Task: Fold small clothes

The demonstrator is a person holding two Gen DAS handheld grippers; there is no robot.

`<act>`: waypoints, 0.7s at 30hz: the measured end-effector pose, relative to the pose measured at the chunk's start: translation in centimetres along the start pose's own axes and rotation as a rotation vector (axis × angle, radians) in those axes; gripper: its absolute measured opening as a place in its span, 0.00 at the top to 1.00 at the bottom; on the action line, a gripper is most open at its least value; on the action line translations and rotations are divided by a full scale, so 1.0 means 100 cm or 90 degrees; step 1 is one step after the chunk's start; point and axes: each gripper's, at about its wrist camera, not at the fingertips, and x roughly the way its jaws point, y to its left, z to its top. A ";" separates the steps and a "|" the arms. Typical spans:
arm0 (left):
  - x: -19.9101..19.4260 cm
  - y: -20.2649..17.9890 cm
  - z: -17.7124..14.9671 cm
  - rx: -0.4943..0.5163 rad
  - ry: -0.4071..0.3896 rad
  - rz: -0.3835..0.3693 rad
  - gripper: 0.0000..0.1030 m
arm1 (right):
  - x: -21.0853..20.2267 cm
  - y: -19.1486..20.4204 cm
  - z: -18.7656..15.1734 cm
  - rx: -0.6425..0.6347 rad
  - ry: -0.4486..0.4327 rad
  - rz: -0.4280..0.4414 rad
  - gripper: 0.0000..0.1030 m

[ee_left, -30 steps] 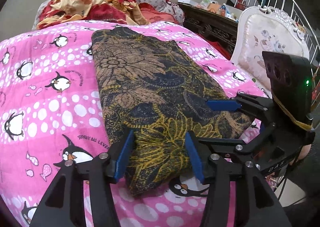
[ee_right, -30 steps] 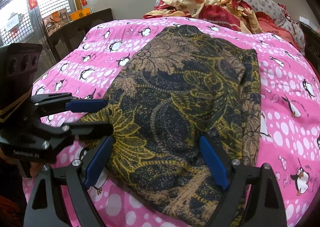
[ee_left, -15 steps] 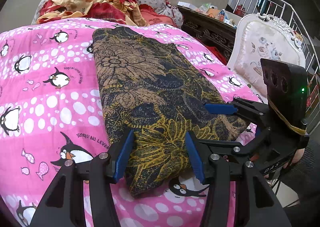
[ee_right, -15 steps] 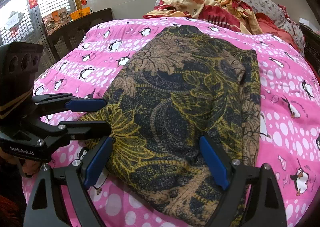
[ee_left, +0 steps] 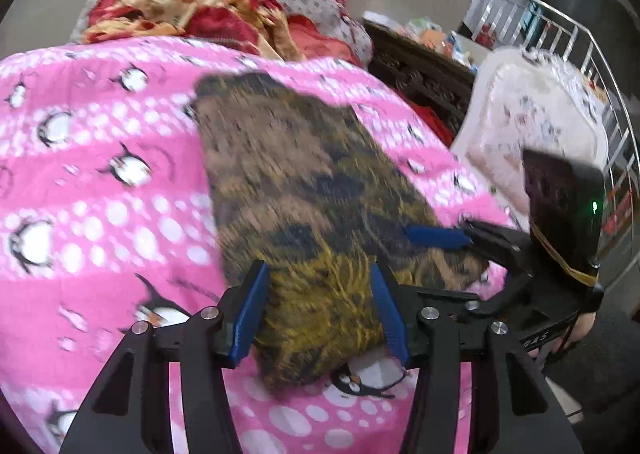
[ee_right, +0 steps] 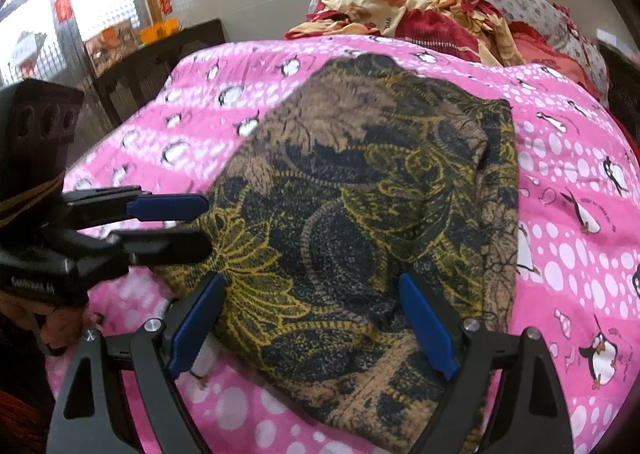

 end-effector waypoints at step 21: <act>0.086 0.034 0.079 -0.047 0.065 0.106 1.00 | 0.053 -0.095 0.057 0.222 0.020 -0.039 1.00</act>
